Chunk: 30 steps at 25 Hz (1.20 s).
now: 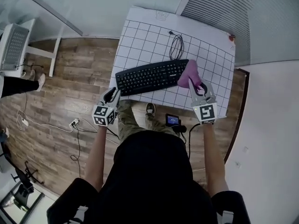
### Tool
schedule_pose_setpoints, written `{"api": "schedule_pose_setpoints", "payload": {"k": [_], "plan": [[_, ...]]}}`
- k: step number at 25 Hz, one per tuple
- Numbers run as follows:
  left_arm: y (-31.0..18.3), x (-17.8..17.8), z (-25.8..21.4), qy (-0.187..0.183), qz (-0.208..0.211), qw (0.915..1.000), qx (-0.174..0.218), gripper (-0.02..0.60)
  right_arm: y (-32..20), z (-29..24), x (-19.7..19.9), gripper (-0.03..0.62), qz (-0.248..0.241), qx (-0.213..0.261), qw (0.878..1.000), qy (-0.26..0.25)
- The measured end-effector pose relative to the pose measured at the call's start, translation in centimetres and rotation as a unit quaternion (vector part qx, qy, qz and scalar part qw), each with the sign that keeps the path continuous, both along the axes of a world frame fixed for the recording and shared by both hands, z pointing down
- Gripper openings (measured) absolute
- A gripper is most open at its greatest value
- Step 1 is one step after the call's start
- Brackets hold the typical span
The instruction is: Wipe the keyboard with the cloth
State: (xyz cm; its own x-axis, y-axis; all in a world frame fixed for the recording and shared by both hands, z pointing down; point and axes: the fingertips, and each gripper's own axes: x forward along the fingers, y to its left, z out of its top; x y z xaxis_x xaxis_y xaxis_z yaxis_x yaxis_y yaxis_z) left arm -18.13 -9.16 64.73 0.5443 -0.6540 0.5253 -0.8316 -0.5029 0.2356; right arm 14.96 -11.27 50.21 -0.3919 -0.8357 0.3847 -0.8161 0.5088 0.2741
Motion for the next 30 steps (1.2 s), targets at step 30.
{"api": "schedule_pose_setpoints", "payload": {"k": [30], "plan": [[-6.5, 3.9, 7.4, -0.165, 0.291, 0.9416, -0.037, 0.239, 0.9, 1.7, 1.6, 0.06, 0.015, -0.026, 0.998, -0.046]]}}
